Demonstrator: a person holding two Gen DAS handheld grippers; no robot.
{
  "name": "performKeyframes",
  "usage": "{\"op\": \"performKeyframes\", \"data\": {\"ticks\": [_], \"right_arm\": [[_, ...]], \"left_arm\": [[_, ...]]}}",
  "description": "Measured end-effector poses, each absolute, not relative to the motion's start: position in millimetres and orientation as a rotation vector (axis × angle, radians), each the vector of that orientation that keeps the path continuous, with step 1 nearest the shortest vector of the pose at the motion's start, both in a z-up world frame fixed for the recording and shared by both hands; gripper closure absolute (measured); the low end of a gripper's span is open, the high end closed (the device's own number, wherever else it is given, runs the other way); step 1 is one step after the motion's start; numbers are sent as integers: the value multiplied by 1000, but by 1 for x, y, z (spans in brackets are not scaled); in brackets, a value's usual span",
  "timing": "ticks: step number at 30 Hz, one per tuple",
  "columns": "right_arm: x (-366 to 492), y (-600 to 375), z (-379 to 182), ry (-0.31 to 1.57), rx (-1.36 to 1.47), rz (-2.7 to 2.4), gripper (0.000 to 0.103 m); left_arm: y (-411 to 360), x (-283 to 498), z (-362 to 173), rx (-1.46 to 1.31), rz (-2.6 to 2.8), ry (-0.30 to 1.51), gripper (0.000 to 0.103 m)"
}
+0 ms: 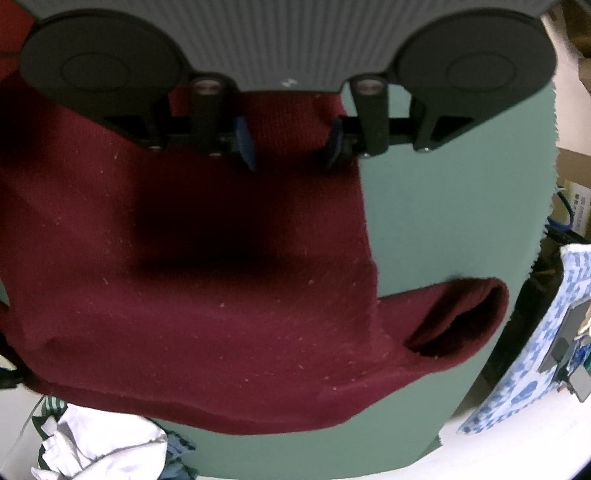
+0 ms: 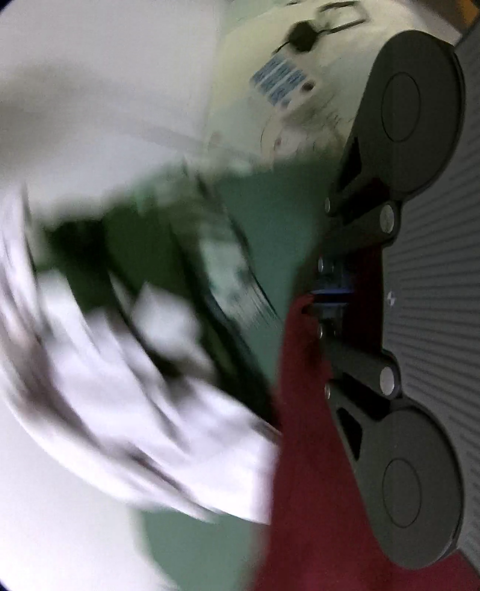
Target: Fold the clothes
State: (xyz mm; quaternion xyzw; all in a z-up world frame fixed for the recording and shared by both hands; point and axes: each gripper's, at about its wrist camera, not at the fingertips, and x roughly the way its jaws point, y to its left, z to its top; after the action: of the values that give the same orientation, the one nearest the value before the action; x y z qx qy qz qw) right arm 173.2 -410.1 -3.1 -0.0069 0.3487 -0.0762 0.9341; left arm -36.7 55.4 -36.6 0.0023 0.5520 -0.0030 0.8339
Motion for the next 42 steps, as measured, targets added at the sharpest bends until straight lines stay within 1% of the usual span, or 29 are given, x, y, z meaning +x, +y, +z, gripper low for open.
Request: {"op": "performKeyframes", "data": {"ticks": [3, 4, 5, 6, 7, 9, 10, 11, 13, 15, 16, 18, 19, 20, 22, 23, 24, 25, 26, 28, 29, 30, 32, 33, 34, 35, 37, 40, 42], "right_arm": [[175, -458, 21, 616, 112, -373, 101], [176, -478, 27, 588, 159, -476, 99], [180, -494, 27, 600, 186, -544, 95], [185, -509, 25, 632, 202, -594, 94], [189, -518, 21, 701, 209, -638, 84], [179, -519, 18, 789, 248, -626, 81], [165, -511, 19, 781, 274, -543, 78], [150, -498, 19, 782, 283, -458, 71], [132, -466, 13, 816, 270, -302, 67], [125, -423, 2, 876, 218, -144, 62], [122, -403, -3, 888, 174, -110, 57], [116, -365, -10, 894, 72, -88, 54], [115, -350, -13, 889, 33, -92, 48], [117, -340, -17, 886, 4, -107, 46], [126, -320, -28, 902, -76, -157, 46], [130, -316, -30, 898, -101, -166, 52], [134, -313, -32, 889, -116, -167, 61], [139, -312, -29, 888, -117, -178, 86], [144, -313, -21, 871, -107, -217, 98], [156, -321, -6, 812, -76, -307, 98], [161, -327, 0, 794, -55, -318, 95], [166, -332, 2, 825, -39, -298, 93], [170, -339, 6, 906, -10, -248, 91], [167, -340, 11, 925, 3, -230, 90], [164, -342, 16, 945, 15, -211, 84], [161, -343, 22, 944, 27, -187, 73], [157, -342, 34, 912, 53, -124, 63], [164, -328, 42, 846, 52, -37, 63], [179, -305, 37, 837, -54, -11, 63]], "left_arm": [[52, -42, -38, -3, -8, 1149, 58], [52, -43, -38, -1, -12, 1141, 58], [52, -45, -39, 0, -17, 1135, 58], [53, -46, -38, -1, -22, 1130, 58], [55, -47, -37, -3, -28, 1127, 58], [62, -50, -32, -12, -41, 1116, 58], [67, -53, -27, -21, -42, 1101, 58], [74, -55, -19, -36, -45, 1080, 58], [90, -58, -2, -55, -50, 1035, 58], [108, -56, 19, -49, -40, 973, 58], [116, -52, 28, -41, -33, 947, 58], [134, -36, 45, -23, -32, 886, 58], [140, -25, 50, -15, -28, 863, 57], [145, -9, 53, -4, -18, 846, 57], [151, 23, 51, 17, -16, 822, 57], [153, 40, 42, 19, -22, 834, 57], [155, 58, 34, 21, -28, 846, 57], [157, 75, 25, 21, -35, 862, 57], [159, 92, 14, 10, -49, 894, 59], [158, 114, 0, 18, -83, 921, 59], [156, 122, -5, 30, -99, 922, 56], [154, 129, -9, 43, -115, 921, 54], [149, 140, -13, 74, -155, 911, 41], [147, 147, -16, 94, -181, 909, 37], [144, 153, -18, 114, -199, 907, 34], [142, 160, -20, 133, -215, 906, 34], [137, 175, -28, 150, -235, 913, 31], [129, 194, -39, 182, -256, 924, 32], [121, 201, -46, 205, -263, 930, 32]]}}
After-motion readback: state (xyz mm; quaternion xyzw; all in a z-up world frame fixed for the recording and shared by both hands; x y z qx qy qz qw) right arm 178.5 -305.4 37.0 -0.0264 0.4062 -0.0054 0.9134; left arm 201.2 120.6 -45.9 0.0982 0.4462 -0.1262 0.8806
